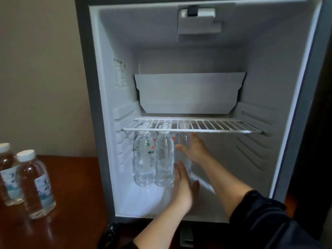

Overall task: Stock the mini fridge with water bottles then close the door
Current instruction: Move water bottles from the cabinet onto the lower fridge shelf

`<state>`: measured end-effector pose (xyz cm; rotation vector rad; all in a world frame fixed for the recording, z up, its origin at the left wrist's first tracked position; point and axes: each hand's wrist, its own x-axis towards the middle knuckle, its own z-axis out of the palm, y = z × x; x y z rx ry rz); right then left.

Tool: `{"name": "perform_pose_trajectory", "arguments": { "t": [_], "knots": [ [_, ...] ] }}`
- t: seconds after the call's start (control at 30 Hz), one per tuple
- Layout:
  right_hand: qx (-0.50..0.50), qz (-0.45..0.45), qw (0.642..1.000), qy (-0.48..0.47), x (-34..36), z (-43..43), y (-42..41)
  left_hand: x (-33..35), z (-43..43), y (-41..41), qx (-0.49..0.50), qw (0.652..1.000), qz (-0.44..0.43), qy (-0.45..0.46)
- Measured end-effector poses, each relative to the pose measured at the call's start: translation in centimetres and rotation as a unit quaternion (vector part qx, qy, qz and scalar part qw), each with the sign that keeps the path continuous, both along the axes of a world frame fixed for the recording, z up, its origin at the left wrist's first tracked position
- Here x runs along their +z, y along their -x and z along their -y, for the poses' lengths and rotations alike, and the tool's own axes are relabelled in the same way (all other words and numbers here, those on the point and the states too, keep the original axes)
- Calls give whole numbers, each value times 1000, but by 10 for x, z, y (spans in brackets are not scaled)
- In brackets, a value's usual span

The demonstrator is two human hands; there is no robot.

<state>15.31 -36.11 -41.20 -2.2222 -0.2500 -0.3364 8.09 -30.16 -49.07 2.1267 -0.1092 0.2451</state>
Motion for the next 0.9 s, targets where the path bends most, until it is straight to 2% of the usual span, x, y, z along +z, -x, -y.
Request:
{"name": "perform_pose_trajectory", "arguments": {
  "t": [0.1, 0.23, 0.57, 0.73, 0.9],
  "knots": [
    [18, -11, 999, -29, -2, 0, -6, 1, -2, -5, -4, 1000, -2, -8],
    [9, -3, 1000, -24, -6, -3, -13, 4, -3, -9, -12, 1000, -14, -12],
    [12, -81, 996, -28, -9, 4, 3, 7, -16, 15, -49, 997, -48, -31],
    [-46, -15, 997, 67, -6, 10, 38, 23, -36, 38, -77, 995, -47, -52],
    [3, -6, 991, 131, 9, 7, 79, 42, -64, 76, -66, 995, -57, -56]
  ]
}}
